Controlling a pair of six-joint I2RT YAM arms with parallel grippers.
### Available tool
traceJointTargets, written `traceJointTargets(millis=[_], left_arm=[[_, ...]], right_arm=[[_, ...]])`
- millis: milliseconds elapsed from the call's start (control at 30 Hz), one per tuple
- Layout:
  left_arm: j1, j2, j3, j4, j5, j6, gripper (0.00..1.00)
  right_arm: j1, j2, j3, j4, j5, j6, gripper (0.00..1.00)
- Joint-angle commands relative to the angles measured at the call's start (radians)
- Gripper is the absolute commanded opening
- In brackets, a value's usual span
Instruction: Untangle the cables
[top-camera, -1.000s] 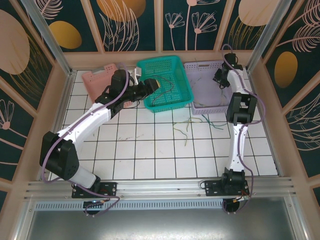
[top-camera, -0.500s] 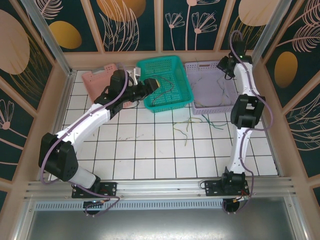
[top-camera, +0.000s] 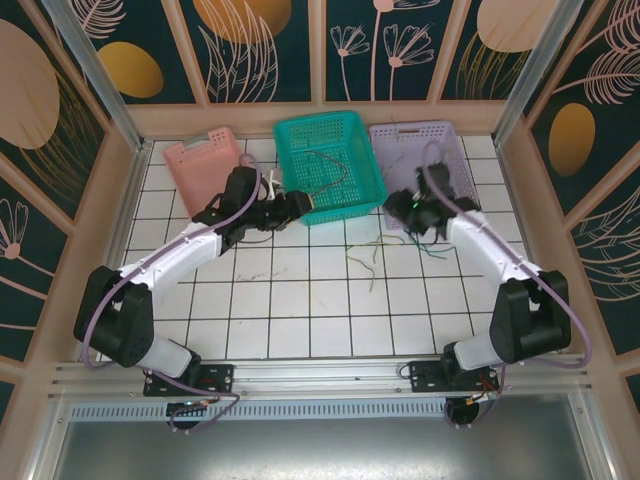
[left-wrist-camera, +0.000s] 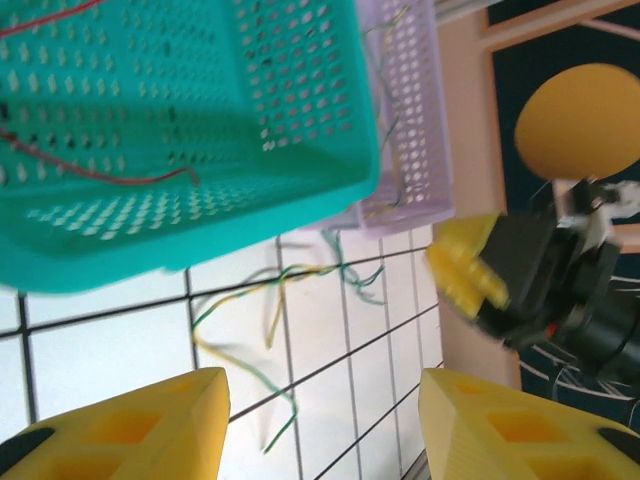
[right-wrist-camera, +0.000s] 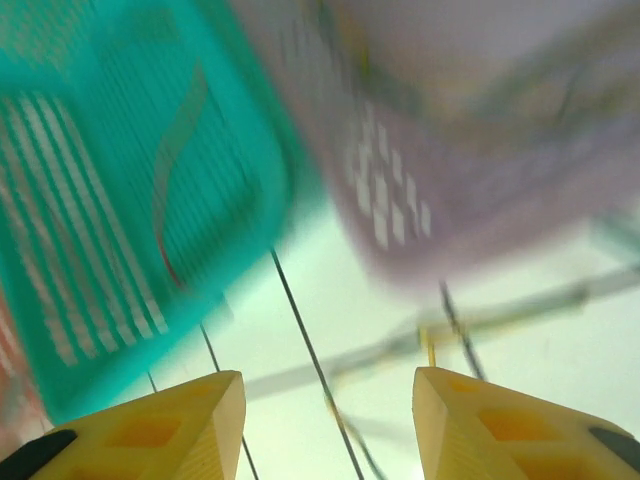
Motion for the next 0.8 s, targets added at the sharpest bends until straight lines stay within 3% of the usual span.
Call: traceJointTargets(millis=[0, 233, 433, 767], left_arm=[[0.003, -0.035, -0.030, -0.016, 0.035, 0.035, 0.54], [0.003, -0.062, -0.049, -0.029, 0.030, 0.035, 0.54], [0.003, -0.088, -0.045, -0.043, 0.027, 0.038, 0.54], [0.004, -0.136, -0.057, -0.055, 0.018, 0.030, 0.54]], right_arm=[[0.118, -0.013, -0.105, 0.020, 0.006, 0.039, 0.50], [0.305, 0.067, -0.157, -0.023, 0.160, -0.218, 0.52], [0.335, 0.119, -0.180, -0.054, 0.193, -0.237, 0.53], [0.399, 0.113, -0.148, -0.130, 0.368, -0.230, 0.52]])
